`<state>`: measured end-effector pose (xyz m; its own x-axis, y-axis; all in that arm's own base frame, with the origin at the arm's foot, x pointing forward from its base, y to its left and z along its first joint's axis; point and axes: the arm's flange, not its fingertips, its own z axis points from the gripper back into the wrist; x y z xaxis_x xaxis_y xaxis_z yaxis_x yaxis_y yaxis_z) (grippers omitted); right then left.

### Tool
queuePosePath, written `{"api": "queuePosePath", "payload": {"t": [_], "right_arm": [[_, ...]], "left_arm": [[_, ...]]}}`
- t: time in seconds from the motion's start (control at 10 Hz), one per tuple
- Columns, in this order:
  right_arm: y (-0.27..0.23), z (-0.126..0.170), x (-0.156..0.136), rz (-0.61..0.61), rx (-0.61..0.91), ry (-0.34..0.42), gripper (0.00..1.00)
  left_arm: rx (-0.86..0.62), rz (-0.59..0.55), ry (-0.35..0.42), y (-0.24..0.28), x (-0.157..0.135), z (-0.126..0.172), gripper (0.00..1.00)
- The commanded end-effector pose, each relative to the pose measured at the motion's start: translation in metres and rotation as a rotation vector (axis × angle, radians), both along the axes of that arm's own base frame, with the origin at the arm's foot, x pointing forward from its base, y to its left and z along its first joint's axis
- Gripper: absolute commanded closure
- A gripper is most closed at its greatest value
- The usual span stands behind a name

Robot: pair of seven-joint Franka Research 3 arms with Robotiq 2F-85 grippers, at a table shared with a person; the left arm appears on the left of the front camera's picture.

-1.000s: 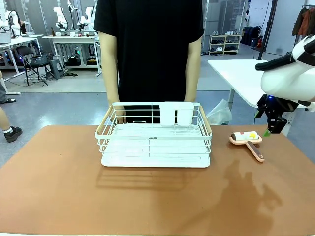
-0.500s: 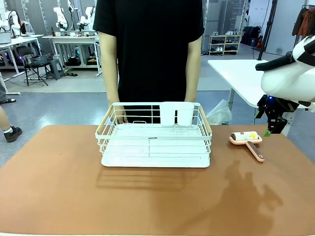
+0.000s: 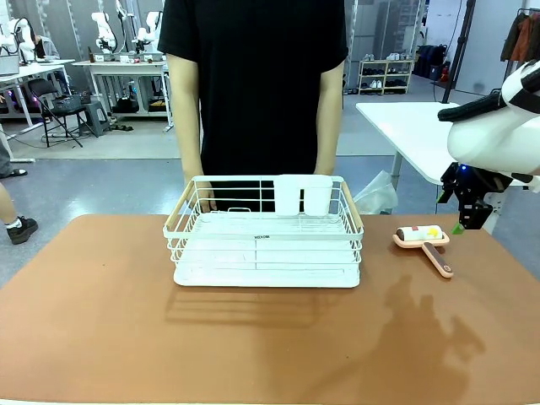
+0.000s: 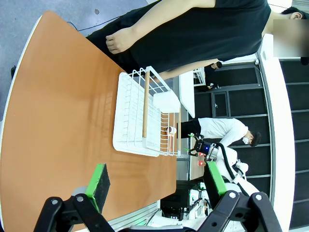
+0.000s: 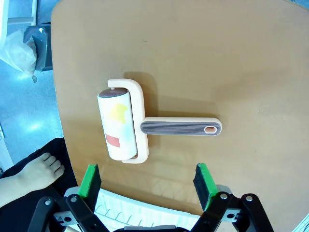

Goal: Clean the table.
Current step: Place the Lint Roller down when the Dish drying rack is positioned in the middle of the table.

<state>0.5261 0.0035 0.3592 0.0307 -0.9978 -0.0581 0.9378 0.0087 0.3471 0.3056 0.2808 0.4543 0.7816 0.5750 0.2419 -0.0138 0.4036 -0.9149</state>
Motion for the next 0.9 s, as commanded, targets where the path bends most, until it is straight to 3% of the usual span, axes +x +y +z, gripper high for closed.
{"api": "queuePosePath", "payload": {"t": [0.0, 0.8], "right_arm": [[0.0013, 0.0007, 0.0003, 0.003, 0.0, -0.002, 0.0], [0.0013, 0.0007, 0.0003, 0.003, 0.0, -0.002, 0.0]], "left_arm": [[-0.01, -0.004, -0.035, 0.0005, -0.0025, 0.0001, 0.0], [-0.01, -0.004, -0.035, 0.0005, -0.0025, 0.0001, 0.0]]}}
